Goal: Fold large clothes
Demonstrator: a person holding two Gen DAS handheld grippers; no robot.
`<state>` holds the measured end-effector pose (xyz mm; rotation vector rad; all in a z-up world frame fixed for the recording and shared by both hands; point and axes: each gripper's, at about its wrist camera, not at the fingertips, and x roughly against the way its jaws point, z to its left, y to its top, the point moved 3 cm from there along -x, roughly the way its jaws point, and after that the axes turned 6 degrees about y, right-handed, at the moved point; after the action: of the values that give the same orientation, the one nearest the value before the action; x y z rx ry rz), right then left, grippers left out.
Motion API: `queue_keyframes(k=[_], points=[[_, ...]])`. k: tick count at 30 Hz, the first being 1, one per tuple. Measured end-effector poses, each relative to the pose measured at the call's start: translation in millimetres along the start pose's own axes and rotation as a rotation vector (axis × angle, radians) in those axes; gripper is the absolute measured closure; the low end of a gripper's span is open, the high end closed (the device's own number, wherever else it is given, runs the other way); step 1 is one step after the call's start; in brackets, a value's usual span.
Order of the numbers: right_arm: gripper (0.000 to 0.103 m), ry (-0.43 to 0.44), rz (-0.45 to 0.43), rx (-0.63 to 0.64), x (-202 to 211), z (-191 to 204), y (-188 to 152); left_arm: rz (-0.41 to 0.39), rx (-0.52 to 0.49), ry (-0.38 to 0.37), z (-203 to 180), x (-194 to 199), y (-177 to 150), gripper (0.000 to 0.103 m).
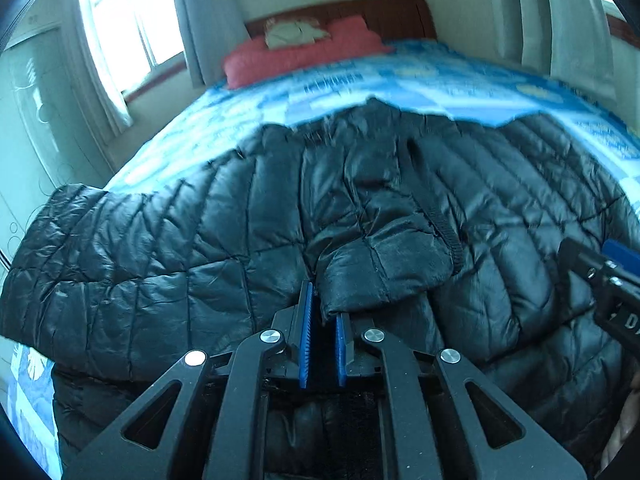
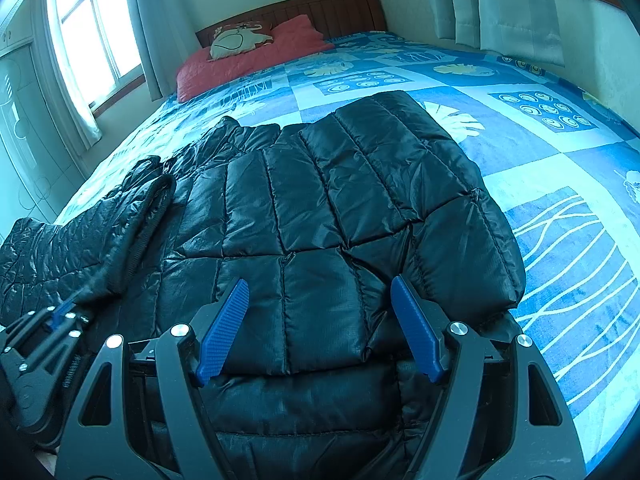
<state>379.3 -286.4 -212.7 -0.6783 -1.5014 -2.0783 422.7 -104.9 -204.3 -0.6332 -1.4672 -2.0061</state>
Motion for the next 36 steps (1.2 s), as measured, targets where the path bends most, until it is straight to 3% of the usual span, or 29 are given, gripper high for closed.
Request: queue_keyframes(k=[5, 7, 8, 9, 13, 15, 19, 23, 24, 27, 30, 36], points=[[0.029, -0.005, 0.007, 0.003, -1, 1, 0, -0.017, -0.004, -0.029, -1, 15, 1, 0.084], [0.029, 0.002, 0.009, 0.000, -1, 0, 0, -0.029, 0.016, -0.054, 4, 25, -1, 0.069], [0.029, 0.005, 0.011, -0.002, -1, -1, 1, -0.039, 0.030, -0.071, 9, 32, -4, 0.052], [0.029, 0.006, 0.013, -0.005, 0, 0, 2, -0.050, 0.045, -0.086, 15, 39, -6, 0.043], [0.029, -0.006, 0.001, -0.024, 13, 5, 10, -0.079, 0.106, -0.117, 50, 65, -21, 0.042], [0.029, 0.037, -0.020, -0.047, 23, 15, 14, -0.102, 0.142, -0.107, 75, 75, -29, 0.040], [0.029, 0.146, 0.034, -0.050, 13, 54, 20, -0.131, 0.212, -0.030, 127, 84, -42, 0.039], [0.029, 0.183, 0.102, -0.037, -16, 87, 21, -0.149, 0.248, 0.059, 169, 85, -50, 0.038], [0.032, 0.187, 0.119, -0.040, -22, 91, 21, -0.148, 0.256, 0.082, 179, 84, -52, 0.038], [0.084, 0.222, 0.174, -0.026, -38, 103, 18, -0.122, 0.283, 0.111, 202, 75, -58, 0.038], [0.087, 0.229, 0.133, -0.027, -25, 101, 23, -0.110, 0.308, 0.126, 218, 68, -63, 0.038], [0.088, 0.072, 0.003, 0.015, 14, 51, 43, -0.123, 0.371, 0.120, 236, 64, -62, 0.038]])
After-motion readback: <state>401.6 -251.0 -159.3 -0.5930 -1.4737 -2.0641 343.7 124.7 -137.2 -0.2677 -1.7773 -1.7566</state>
